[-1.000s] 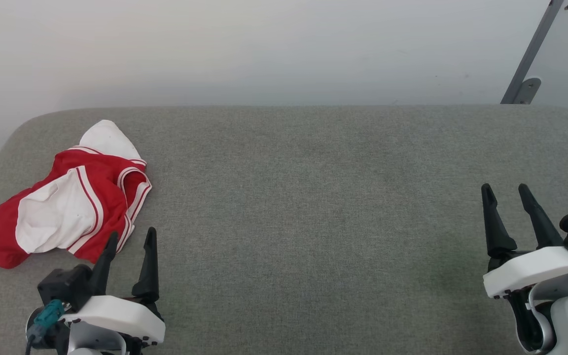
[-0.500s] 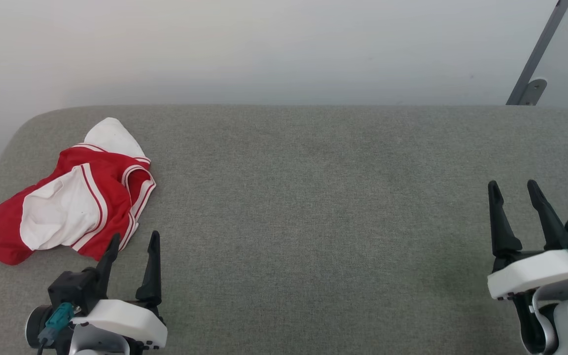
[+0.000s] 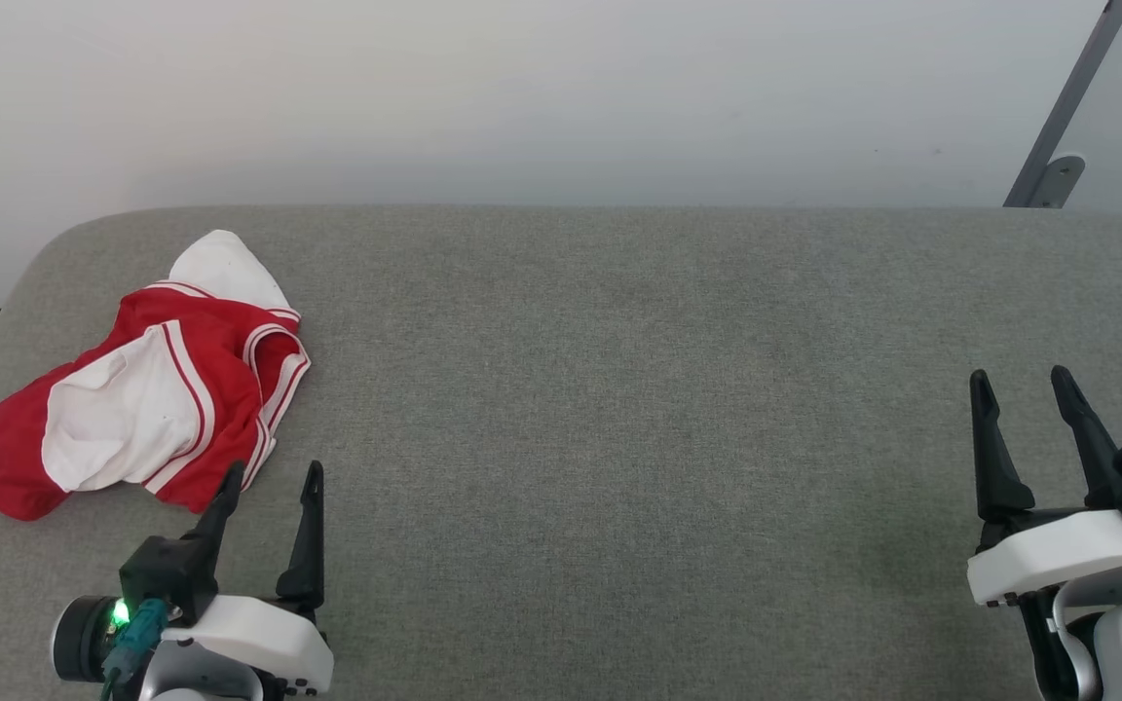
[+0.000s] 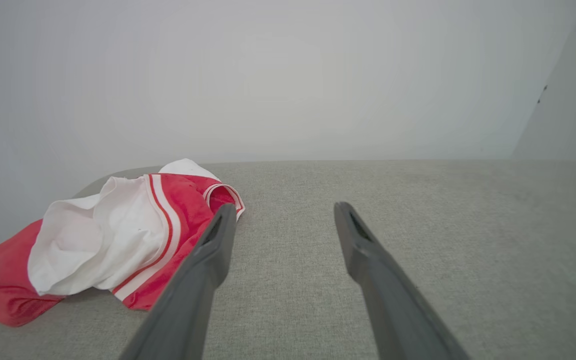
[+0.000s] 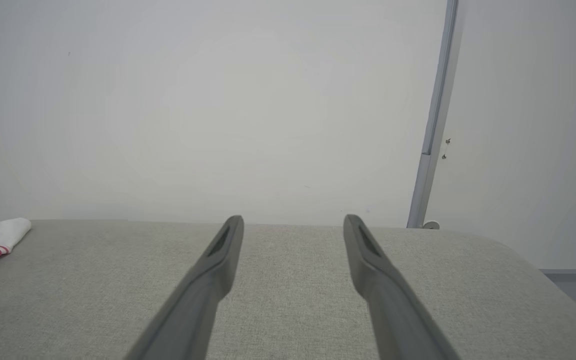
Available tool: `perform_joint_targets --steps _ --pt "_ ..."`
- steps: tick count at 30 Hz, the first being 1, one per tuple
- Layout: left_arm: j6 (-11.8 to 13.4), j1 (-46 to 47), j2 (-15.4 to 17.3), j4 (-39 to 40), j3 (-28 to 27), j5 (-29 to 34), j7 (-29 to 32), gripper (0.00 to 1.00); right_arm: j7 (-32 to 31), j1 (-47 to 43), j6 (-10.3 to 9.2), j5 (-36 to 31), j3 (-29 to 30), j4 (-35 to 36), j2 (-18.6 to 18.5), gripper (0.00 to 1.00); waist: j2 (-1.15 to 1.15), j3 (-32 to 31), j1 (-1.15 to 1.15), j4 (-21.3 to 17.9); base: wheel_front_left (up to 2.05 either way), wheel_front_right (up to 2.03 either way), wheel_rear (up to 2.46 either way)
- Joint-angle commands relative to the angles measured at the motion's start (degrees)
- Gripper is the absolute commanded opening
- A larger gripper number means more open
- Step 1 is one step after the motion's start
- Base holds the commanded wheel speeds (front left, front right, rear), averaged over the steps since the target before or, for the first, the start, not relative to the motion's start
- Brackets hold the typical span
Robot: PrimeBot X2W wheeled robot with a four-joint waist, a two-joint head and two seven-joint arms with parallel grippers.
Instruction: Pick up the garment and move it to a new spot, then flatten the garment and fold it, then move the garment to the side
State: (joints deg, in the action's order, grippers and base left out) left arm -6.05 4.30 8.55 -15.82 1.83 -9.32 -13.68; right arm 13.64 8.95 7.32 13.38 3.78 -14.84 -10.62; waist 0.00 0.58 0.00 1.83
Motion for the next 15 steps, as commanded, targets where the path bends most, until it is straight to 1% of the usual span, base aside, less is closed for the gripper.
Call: perform_joint_targets --steps 1,9,13,15 --pt "-0.2 0.6 -0.1 0.0 -0.1 1.2 -0.4 1.0 0.5 -0.2 0.29 -1.1 0.0 0.2 -0.1 1.0 0.0 0.0 0.0 0.0 0.0 0.0 0.0" --pt "-0.5 1.1 -1.0 -1.2 -1.4 3.0 -1.3 1.0 1.4 -0.4 0.29 -3.1 1.2 0.0 0.4 1.0 0.0 0.0 0.0 0.4 0.0 0.0 0.0" --pt "-0.8 1.3 -1.3 -1.6 -2.0 4.3 -1.7 1.0 1.7 -0.7 0.3 -3.1 1.5 -0.4 0.4 1.0 0.0 -0.1 0.0 0.6 0.0 0.0 0.0" --pt "-1.0 1.3 -1.5 -1.7 -2.3 3.7 -1.6 1.0 1.6 -1.0 0.3 -2.4 1.6 -0.6 0.5 1.0 0.0 -0.2 0.0 0.7 0.0 0.0 0.0"
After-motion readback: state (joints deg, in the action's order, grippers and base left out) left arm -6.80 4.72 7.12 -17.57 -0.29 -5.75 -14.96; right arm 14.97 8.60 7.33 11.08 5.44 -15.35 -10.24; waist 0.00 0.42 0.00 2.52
